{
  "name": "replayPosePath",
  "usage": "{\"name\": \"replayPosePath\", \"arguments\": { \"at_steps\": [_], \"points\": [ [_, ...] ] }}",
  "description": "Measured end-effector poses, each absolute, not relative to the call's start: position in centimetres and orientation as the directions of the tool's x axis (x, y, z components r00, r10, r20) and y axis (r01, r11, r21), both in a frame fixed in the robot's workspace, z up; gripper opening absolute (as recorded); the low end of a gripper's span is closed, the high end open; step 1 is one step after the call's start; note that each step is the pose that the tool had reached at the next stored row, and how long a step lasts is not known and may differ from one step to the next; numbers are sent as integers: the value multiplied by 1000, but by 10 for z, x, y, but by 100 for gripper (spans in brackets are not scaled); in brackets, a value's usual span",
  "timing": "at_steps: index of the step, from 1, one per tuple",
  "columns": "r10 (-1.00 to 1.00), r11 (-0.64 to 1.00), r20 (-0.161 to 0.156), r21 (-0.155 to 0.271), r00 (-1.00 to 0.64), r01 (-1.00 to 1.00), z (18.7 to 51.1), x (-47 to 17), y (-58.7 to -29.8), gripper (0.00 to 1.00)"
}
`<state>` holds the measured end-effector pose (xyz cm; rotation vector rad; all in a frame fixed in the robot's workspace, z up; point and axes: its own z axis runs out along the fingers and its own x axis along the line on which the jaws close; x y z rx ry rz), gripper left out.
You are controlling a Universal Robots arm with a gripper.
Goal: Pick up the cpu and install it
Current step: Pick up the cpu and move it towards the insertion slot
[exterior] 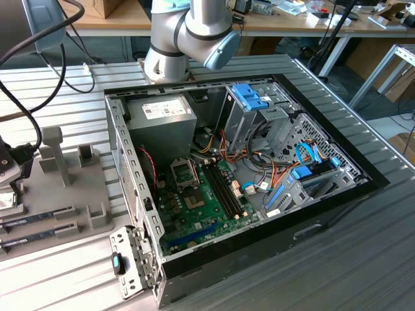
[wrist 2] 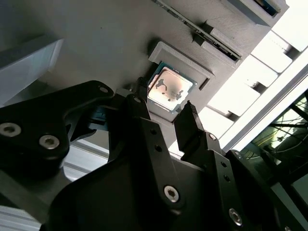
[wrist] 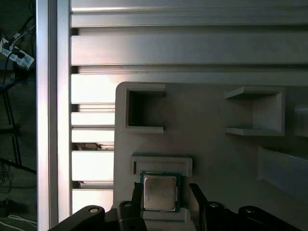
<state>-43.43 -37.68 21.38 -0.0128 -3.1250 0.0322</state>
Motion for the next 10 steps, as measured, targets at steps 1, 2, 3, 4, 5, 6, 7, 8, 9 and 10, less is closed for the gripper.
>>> {"name": "replayPosePath", "arguments": {
  "at_steps": [1, 2, 3, 4, 5, 6, 7, 8, 9, 10],
  "points": [
    [8, 1000, 16, -21, -1000, 8, 213, -434, -377, 50],
    [8, 1000, 16, -21, -1000, 8, 213, -434, -377, 50],
    [8, 1000, 16, -21, -1000, 8, 213, -434, -377, 50],
    [8, 1000, 16, -21, -1000, 8, 212, -434, -377, 50],
    [8, 1000, 16, -21, -1000, 8, 212, -434, -377, 50],
    [8, 1000, 16, -21, -1000, 8, 211, -434, -377, 50],
    [8, 1000, 16, -21, -1000, 8, 211, -434, -377, 50],
    [8, 1000, 16, -21, -1000, 8, 211, -434, -377, 50],
    [8, 1000, 16, -21, -1000, 8, 210, -434, -377, 50],
    [8, 1000, 16, -21, -1000, 8, 210, -434, -377, 50]
  ]
}}
